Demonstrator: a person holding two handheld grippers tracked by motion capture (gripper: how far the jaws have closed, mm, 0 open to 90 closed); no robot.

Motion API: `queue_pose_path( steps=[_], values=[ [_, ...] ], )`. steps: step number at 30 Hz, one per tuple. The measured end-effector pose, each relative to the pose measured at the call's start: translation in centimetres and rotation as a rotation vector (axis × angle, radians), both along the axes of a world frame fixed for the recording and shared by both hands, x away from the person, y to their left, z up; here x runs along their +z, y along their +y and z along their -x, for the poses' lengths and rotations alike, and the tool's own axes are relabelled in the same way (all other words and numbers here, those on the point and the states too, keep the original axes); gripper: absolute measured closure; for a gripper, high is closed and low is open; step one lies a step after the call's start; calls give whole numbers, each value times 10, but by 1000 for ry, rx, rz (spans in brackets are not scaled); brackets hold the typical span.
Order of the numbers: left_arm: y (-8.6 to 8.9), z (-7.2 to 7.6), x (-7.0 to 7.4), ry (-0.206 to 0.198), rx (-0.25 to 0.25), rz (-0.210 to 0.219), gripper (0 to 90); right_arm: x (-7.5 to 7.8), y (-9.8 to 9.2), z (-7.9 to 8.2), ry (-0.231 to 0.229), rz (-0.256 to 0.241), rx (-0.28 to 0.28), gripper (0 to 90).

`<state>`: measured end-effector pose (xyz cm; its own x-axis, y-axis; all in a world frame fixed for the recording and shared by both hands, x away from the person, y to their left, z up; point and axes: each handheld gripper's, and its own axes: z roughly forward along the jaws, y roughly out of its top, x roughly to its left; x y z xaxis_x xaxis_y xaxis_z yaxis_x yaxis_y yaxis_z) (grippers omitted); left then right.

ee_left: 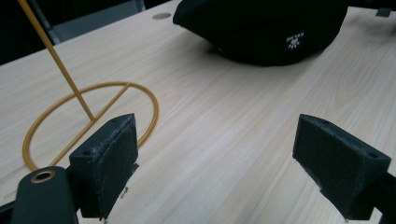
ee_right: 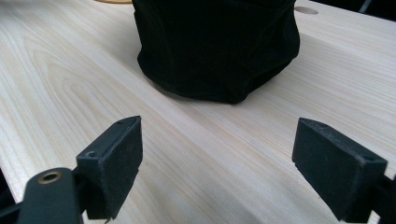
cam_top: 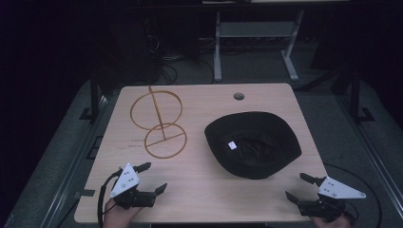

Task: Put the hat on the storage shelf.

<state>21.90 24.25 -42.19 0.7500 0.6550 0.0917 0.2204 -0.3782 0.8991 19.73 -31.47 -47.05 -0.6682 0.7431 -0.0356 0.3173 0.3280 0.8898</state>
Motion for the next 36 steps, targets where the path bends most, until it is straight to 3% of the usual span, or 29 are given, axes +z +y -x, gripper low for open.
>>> queue_pose_path(
  steps=[4,10,12,21,26,30,36],
  values=[
    [-6,-2,2,25,-15,23,134,0,-1,-1,11,-23,-8,152],
    [-17,-2,7,21,-52,33,134,0,1,-4,14,-26,-1,149],
    [-27,-2,11,23,-95,24,135,1,2,-4,13,-22,-2,149],
    [-56,-3,21,12,-196,30,135,1,3,0,20,-25,-14,146],
    [-67,-9,25,16,-227,28,135,2,-1,0,31,-58,-16,146],
    [-89,-14,31,7,-275,25,137,3,-2,-1,38,-70,-17,146],
    [-111,-21,34,10,-316,1,138,4,0,0,32,-64,-3,146]
  ],
)
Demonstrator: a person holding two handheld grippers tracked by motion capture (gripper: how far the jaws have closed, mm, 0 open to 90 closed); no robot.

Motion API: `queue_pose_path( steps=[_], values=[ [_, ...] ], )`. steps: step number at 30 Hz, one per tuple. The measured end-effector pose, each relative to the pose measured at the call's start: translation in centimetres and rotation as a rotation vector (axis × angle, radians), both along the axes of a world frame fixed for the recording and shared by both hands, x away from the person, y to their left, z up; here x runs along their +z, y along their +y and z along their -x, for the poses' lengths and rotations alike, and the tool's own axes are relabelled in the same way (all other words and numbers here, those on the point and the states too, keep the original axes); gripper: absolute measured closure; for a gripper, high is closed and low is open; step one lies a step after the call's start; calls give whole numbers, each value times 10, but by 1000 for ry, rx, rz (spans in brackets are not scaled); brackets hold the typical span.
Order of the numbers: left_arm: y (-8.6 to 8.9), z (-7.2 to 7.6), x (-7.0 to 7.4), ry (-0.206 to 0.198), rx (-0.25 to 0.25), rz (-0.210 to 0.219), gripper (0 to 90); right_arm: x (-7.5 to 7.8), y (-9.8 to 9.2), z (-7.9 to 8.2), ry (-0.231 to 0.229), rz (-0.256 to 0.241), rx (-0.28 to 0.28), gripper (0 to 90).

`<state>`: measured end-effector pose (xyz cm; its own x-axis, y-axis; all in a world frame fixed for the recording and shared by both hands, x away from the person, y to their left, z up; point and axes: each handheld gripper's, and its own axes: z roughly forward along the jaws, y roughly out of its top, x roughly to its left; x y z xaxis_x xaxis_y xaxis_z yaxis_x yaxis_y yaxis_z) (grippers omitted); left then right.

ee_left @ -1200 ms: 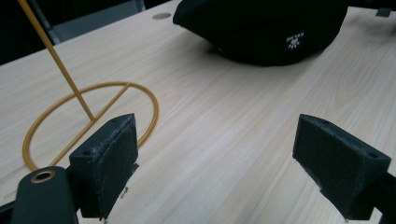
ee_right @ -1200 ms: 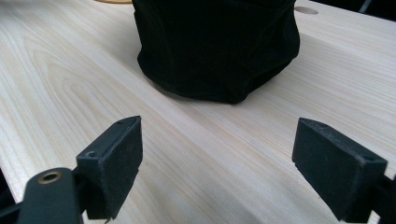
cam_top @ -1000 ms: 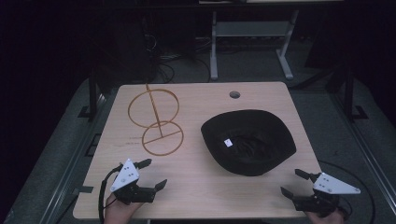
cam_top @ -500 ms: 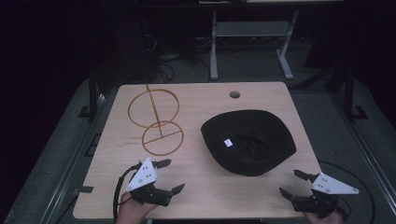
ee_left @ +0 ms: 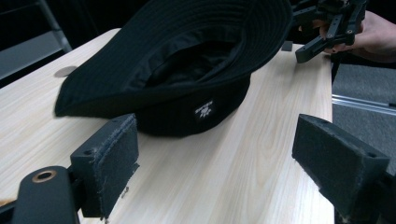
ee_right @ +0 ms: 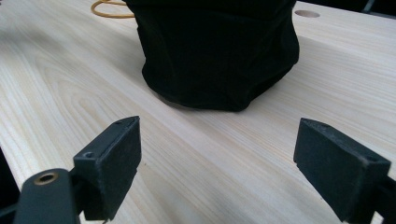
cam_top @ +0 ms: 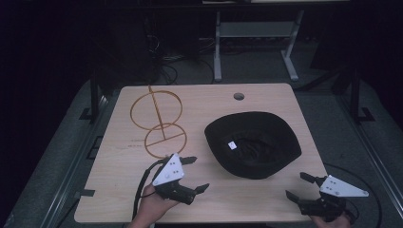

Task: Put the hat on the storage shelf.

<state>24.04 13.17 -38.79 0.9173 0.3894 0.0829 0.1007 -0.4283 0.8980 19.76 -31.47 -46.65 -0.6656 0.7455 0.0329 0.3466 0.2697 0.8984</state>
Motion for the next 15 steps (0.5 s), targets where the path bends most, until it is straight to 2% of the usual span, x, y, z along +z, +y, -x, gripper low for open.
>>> queue_pose_path(
  steps=[2,4,5,12,15],
  values=[
    [-12,-5,1,8,-20,-14,138,1,1,0,-3,-1,5,146],
    [-15,-6,1,8,-26,-19,138,1,1,0,-2,0,8,146],
    [-21,-8,3,2,-33,-33,138,1,2,1,-7,2,12,146],
    [-34,-14,10,-23,-47,-64,140,2,3,1,-12,5,20,146],
    [-43,-18,13,-45,-57,-92,140,1,3,0,-8,8,22,146]
  ],
)
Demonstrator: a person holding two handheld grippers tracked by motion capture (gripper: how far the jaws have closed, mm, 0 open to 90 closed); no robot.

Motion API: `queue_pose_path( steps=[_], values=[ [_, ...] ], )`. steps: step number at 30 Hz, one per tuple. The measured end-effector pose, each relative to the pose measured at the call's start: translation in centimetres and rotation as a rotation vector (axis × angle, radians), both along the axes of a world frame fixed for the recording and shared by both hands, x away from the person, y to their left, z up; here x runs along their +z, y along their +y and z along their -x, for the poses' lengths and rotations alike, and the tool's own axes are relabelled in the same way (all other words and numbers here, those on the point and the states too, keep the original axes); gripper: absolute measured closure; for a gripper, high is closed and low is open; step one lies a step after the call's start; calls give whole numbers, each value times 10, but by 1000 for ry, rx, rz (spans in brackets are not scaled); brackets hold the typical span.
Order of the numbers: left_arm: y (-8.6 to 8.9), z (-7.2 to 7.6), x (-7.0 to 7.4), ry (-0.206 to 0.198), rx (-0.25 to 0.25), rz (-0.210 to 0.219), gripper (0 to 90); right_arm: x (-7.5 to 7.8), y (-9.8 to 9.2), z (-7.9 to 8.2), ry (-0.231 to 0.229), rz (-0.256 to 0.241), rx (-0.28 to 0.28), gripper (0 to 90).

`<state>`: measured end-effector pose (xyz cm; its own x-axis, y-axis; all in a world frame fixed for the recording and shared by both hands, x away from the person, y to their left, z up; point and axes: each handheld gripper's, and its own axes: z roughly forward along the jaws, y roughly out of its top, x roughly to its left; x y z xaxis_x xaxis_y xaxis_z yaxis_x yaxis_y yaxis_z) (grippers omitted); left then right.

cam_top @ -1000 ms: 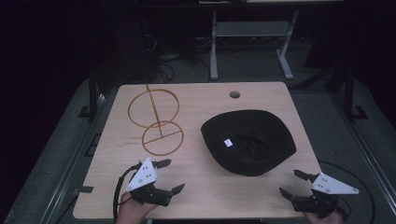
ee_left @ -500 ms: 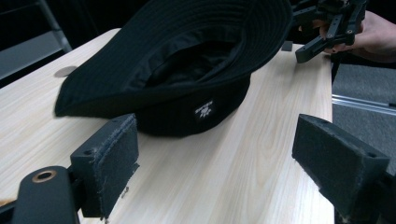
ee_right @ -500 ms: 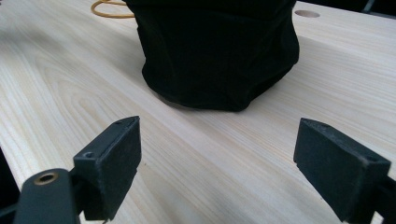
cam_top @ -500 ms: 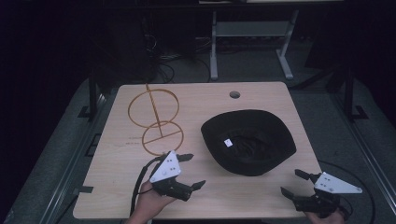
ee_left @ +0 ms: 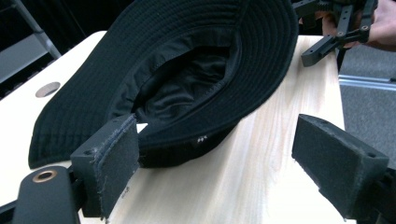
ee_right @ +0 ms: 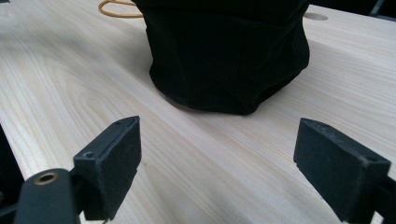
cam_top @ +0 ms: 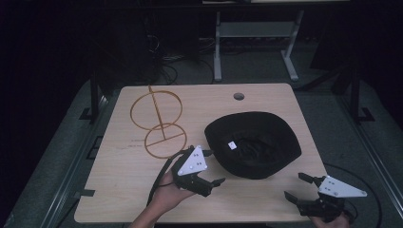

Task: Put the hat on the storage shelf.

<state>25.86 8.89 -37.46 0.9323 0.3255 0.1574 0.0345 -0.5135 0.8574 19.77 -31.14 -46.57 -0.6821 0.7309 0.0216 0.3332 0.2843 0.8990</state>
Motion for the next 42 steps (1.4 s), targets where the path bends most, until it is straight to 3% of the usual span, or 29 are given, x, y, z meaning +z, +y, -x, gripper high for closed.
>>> queue_pose_path(
  steps=[5,8,17,18,23,24,25,30,37,42],
  values=[
    [-8,-5,1,-2,-17,-25,141,0,0,0,0,-3,1,146],
    [-16,-10,-3,5,-32,-74,145,1,0,0,3,-10,0,146],
    [-30,-21,-12,2,-38,-141,156,1,2,-2,6,-13,7,147],
    [-31,-24,-14,2,-62,-152,237,1,2,-2,8,-14,8,147],
    [-34,-28,-19,7,-70,-164,317,1,3,-4,9,-28,18,147],
    [-34,-28,-20,10,-76,-160,345,1,3,-4,10,-33,19,147],
    [-34,-29,-20,17,-88,-154,435,1,4,-5,7,-51,21,147],
    [-30,-29,-19,11,-105,-121,582,4,8,-7,-17,-68,23,147],
    [-24,-30,-19,15,-115,-89,747,4,13,-9,-17,-80,26,153],
    [-19,-32,-19,58,-121,-37,813,6,14,-10,-18,-93,31,177]
  ],
)
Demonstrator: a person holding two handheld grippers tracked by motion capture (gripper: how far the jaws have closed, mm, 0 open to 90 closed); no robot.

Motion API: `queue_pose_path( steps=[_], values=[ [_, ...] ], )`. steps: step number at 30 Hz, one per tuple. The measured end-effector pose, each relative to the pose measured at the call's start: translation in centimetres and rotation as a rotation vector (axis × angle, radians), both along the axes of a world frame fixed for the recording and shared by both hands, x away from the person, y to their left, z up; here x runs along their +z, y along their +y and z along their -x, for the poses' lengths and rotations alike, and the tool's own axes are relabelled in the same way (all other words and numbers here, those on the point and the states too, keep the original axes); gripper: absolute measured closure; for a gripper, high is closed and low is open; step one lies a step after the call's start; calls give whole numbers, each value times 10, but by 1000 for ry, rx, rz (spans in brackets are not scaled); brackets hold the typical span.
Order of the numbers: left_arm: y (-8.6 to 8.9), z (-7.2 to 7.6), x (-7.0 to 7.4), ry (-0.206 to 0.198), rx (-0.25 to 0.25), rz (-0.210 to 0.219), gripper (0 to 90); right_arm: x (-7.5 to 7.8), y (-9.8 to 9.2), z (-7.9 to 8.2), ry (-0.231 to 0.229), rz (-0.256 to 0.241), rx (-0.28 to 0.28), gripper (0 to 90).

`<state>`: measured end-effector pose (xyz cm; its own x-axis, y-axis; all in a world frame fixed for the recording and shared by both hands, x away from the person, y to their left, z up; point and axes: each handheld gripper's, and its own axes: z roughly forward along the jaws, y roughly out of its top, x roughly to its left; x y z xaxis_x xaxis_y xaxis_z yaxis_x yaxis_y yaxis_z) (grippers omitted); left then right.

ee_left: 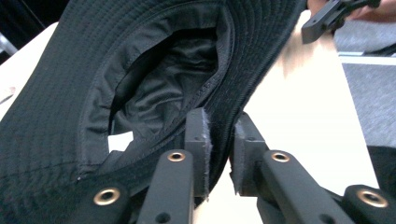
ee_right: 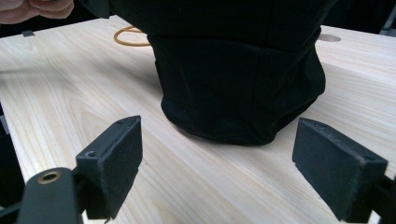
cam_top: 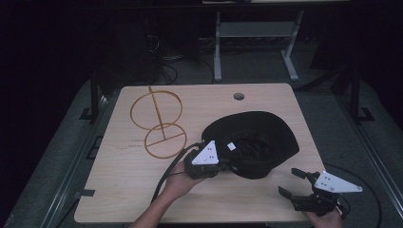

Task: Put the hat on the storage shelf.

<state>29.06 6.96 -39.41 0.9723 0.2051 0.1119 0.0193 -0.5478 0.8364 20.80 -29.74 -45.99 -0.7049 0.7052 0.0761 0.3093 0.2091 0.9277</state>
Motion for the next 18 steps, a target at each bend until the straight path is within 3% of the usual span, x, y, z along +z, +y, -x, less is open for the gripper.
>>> queue_pose_path(
  steps=[3,4,8,12,18],
  values=[
    [2,-1,-1,15,-3,19,844,1,1,-2,-6,3,4,197],
    [3,-1,-1,27,1,45,851,1,2,-3,5,-2,1,210],
    [5,-3,1,42,5,71,856,1,4,-5,12,-2,-3,221],
    [11,-5,2,84,15,131,858,3,6,-9,27,-18,-2,222],
    [13,-7,3,118,15,183,858,5,13,-16,32,-24,5,226]
  ],
)
